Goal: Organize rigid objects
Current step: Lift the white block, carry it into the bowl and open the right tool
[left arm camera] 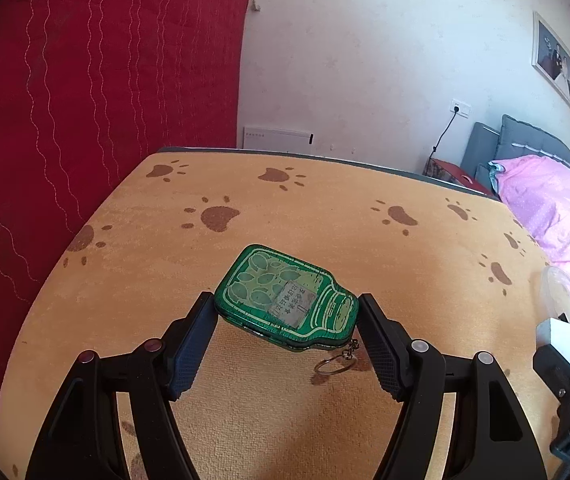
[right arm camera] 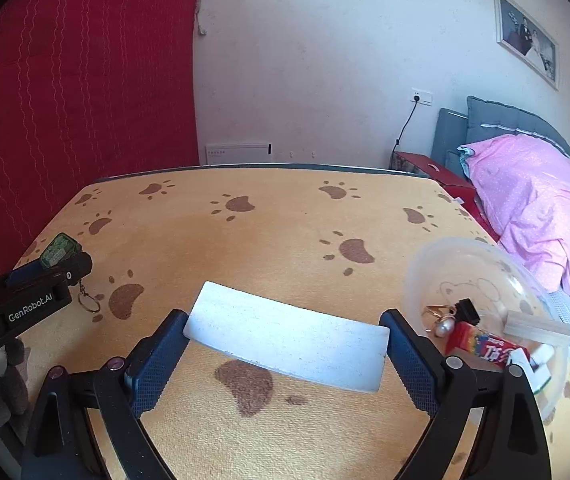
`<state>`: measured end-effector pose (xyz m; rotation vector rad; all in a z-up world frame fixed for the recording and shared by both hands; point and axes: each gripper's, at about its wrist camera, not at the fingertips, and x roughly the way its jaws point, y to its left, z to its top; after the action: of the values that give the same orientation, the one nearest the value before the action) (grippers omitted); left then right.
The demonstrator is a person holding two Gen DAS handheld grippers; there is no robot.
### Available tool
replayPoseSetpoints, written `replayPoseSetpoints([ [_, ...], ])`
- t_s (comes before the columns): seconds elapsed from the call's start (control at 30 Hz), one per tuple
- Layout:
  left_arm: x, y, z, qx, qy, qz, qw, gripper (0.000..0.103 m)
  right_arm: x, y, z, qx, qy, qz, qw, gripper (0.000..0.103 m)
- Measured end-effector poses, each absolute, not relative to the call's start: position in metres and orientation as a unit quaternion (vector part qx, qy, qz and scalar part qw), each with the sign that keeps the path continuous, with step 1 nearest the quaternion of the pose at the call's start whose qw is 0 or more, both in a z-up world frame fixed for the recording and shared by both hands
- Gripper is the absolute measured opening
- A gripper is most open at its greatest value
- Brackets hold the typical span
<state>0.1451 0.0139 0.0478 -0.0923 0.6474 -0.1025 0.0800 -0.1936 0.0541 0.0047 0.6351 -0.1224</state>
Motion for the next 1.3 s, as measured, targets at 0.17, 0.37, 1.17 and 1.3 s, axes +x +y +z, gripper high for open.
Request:
replayPoseSetpoints([
  [0.17, 0.137, -0.001, 0.051, -0.035, 0.314, -0.069, 0.946, 0.071, 0.07, -0.214, 0.057, 0.01, 0.306, -0.086, 0.948, 0.097],
  [0.37, 0.126, -0.021, 0.051, -0.018, 0.311, -0.094, 0.946, 0.071, 0.061, -0.241, 0.06, 0.02, 0.3, -0.119, 0.946, 0.097],
  [1.17, 0.094, -0.074, 0.048, 0.038, 0.307, -0.156, 0.938, 0.071, 0.053, -0.338, 0.047, 0.056, 0.314, -0.232, 0.919, 0.098],
  [1.3, 0.092, -0.078, 0.046, 0.043, 0.307, -0.161, 0.937, 0.071, 0.054, -0.345, 0.043, 0.06, 0.323, -0.235, 0.915, 0.098],
])
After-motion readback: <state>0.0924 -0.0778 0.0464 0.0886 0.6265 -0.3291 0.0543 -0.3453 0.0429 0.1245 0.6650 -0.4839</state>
